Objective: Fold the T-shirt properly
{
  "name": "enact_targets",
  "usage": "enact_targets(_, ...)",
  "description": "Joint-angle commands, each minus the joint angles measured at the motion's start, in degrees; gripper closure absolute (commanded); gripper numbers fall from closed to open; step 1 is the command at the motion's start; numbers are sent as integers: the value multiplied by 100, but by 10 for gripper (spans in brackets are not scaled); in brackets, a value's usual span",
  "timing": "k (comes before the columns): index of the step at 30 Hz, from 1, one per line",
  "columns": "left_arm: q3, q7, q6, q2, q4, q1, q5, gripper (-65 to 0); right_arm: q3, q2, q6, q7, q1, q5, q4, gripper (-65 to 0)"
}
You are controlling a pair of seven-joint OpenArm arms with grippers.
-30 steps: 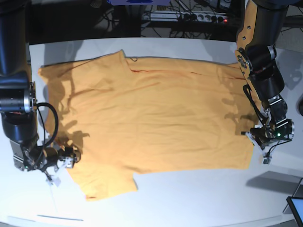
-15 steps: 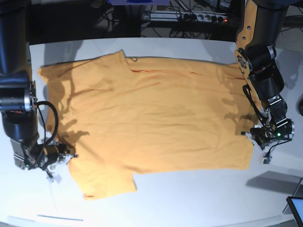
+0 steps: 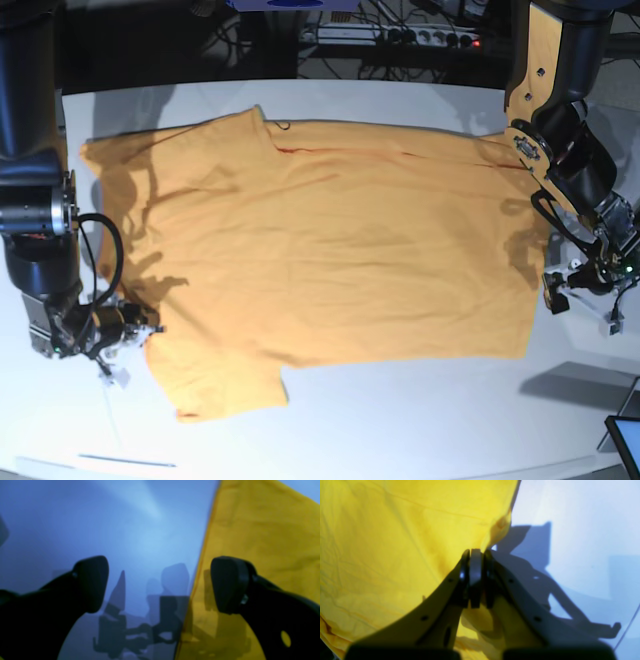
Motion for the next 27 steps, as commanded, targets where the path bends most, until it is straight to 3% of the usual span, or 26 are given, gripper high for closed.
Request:
enact_targets(1,23,-109,-41,-109,96,-177,-98,-632,-10,52,5,42,180,20,121,-7)
enact_targets(7,23,-127,-50,-285,-466,-625,-133,-635,-10,52,5,15,30,12,314,-7)
enact_targets(10,23,-136,-50,-716,-1530,-1214,-810,-635,-10,52,5,7,-22,12,314,-7)
enact_targets(14,216,-144,-59,-1023,-1908,-1469,-1566,-638,-18,52,5,-11,-93,12,323,-7)
enact_targets(17,911,-294,-59,-1050,-1952,-1504,-1821,-642,-18,52,22,-29,-93,12,323,-6)
enact_targets(20,1403,-821,-33,-1050,-2374,-1504,-1962,-643,-18,52,22,-29,-93,12,323,-6)
enact_targets(23,1473,-1287,-33,-1050,-2928,-1513,-1953,-643,-18,61,31,-29,-110,12,323,-6)
enact_targets(27,1438,-1419,-33,-997,-3051,-1407,-1962,-643,-18,61,31,-29,-154,12,323,-6)
